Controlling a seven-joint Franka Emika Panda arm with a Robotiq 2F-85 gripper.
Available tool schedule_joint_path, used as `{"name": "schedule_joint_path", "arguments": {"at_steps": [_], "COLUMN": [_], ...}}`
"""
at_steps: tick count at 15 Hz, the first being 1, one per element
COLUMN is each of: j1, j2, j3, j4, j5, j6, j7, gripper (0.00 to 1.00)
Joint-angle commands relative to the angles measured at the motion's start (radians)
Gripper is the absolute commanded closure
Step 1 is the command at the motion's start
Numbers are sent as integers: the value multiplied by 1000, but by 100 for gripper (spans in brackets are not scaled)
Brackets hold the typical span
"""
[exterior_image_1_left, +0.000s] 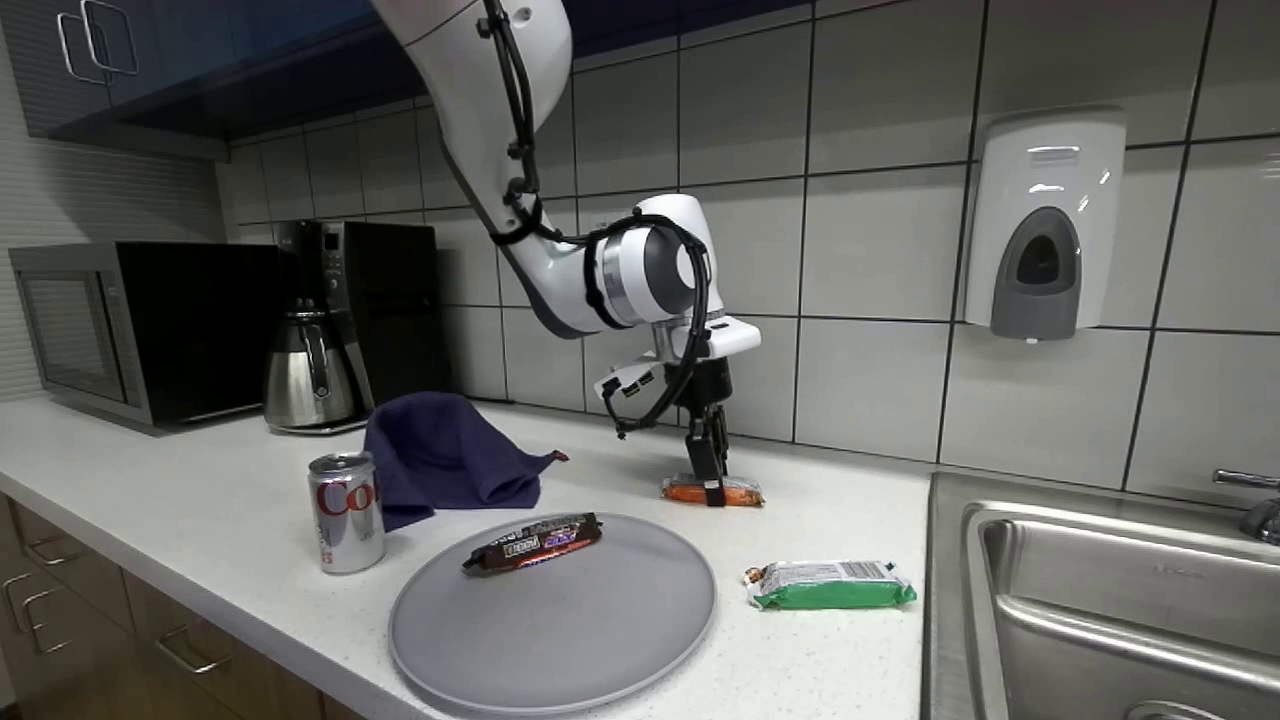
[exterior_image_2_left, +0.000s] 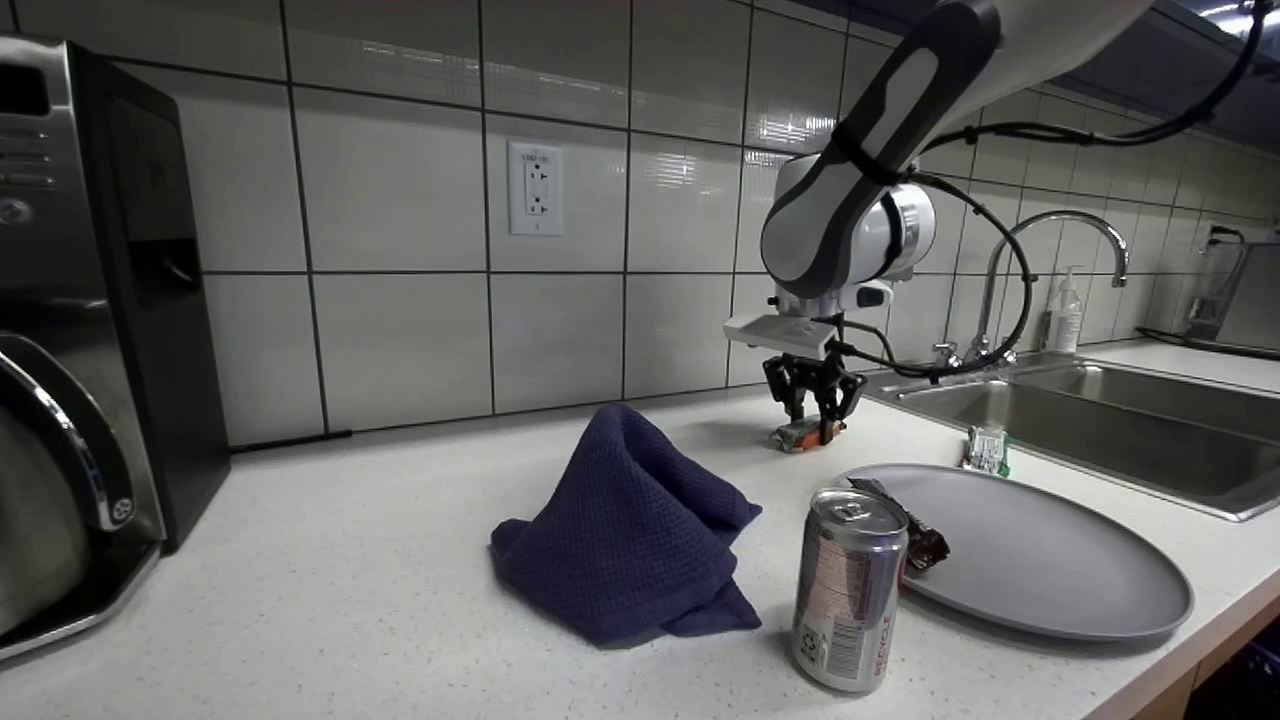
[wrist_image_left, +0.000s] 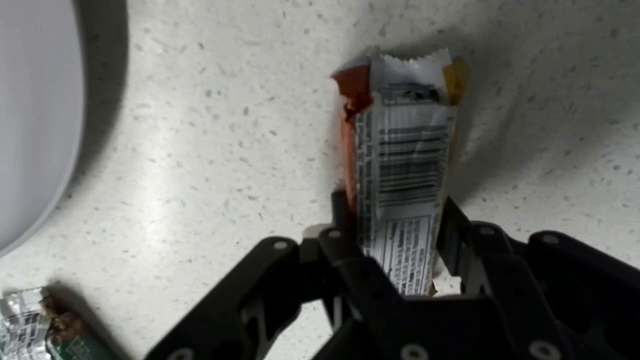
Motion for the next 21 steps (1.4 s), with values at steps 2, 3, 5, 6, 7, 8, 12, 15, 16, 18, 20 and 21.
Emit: {"name": "schedule_joint_path", "arguments": {"at_steps": [2,3,5,6,7,8,12,15,16,18,20,21], "j1": [3,4,14,13,19,19,20,19,20,20,21,22], "j2": [-44,-53,-82,-106,-120,-144,-248,-333,-353,-397,-417,-424], "j3": [0,0,-6,-5,-8,-6,-1,5,7,13,22,27], "j4": [-21,-27,-49,-66,-77,-95,-188,-270,-293,-343,-381,-401], "j5": [-2,-5,-26,-33,-47,-54,-93,-126,-138,-160,-187,-199], "j6": [-37,-43,-44,-44,-41,-39,-22,-21,-21,-22,-15,-15], "j7": [-14,-20,-27,-38,-39,-47,-64,-71,-67,-59,-44,-38], "gripper": [82,82,82,82,82,82,82,82,82,82,82,82]}}
